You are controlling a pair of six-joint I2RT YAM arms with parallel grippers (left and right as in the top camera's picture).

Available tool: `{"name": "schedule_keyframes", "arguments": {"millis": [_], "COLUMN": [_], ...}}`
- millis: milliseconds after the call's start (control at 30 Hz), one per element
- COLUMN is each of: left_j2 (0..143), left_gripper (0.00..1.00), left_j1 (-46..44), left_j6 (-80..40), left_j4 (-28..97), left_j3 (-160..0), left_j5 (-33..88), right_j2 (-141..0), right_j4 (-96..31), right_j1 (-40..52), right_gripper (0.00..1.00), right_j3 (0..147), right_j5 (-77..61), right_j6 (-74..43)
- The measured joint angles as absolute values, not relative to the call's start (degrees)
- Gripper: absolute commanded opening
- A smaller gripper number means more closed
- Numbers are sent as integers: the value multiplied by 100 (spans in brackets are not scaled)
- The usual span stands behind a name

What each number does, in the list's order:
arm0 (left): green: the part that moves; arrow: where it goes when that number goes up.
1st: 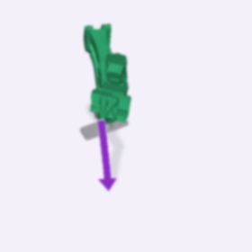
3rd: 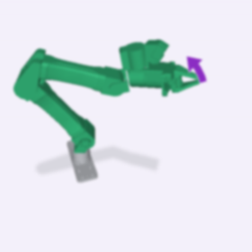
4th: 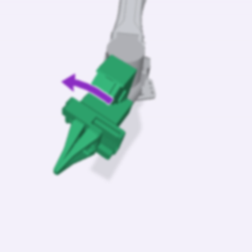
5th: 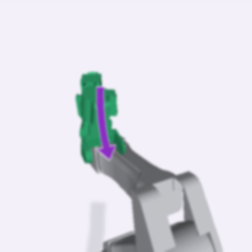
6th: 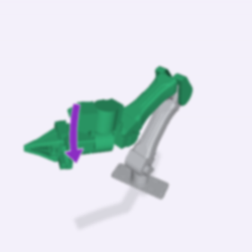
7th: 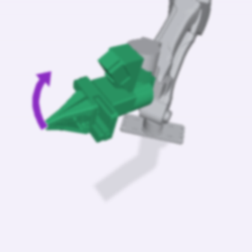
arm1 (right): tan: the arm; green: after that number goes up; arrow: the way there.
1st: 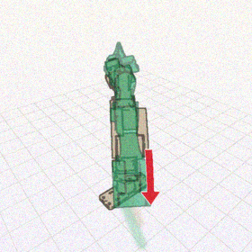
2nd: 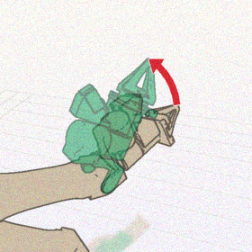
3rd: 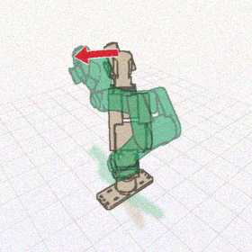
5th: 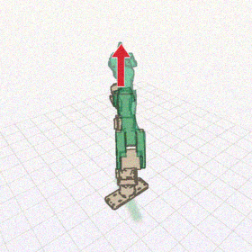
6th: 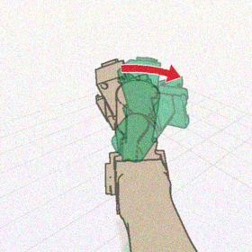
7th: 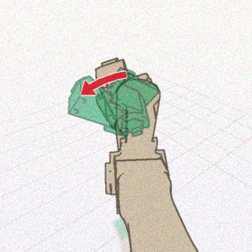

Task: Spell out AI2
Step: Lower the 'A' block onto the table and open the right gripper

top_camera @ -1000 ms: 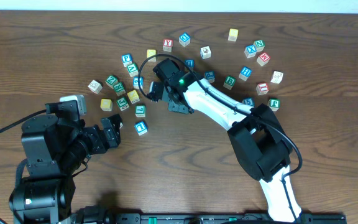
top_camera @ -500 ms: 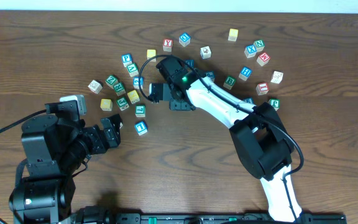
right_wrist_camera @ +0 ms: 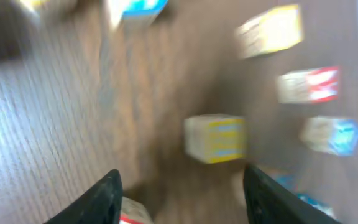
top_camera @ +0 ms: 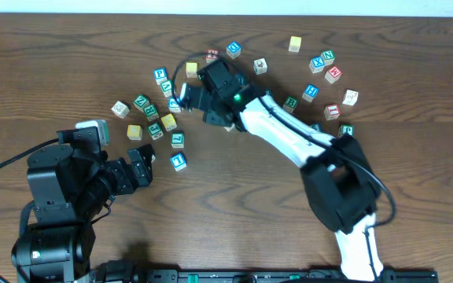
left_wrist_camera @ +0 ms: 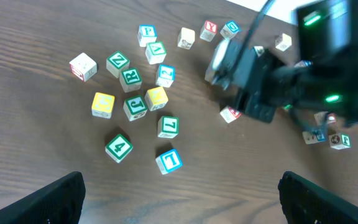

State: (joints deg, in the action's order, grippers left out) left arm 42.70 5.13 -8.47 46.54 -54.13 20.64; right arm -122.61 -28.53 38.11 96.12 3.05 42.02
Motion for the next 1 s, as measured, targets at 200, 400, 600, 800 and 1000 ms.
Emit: {"name": "schedule_keyframes", "arguments": {"millis": [200, 400, 600, 800, 1000], "left_j2": [4270, 4270, 4270, 4270, 4270], "left_gripper": [98, 98, 98, 98, 98], "left_j1": [513, 513, 513, 513, 513], "left_j6": [-849, -847, -847, -849, -847], "left_j4": [4654, 4652, 4654, 4654, 4652], "left_j3": [-5413, -5413, -5413, -5413, -5413], "left_j5": [2062, 2062, 2062, 2062, 2062], "right_j2": [-11312, -11179, -11806, -12385, -12396], "right_j4": [-2810, -3505, -3691, -3828, -4108], "right_j1": [3680, 3389, 3457, 3658, 3710], "right_gripper": [24, 1, 1, 1, 1], "right_j3": [9649, 9699, 9699, 9655, 9649], "right_j5": [91, -340, -862, -1205, -1229], "right_j6": [2971, 523, -513, -753, -659]}}
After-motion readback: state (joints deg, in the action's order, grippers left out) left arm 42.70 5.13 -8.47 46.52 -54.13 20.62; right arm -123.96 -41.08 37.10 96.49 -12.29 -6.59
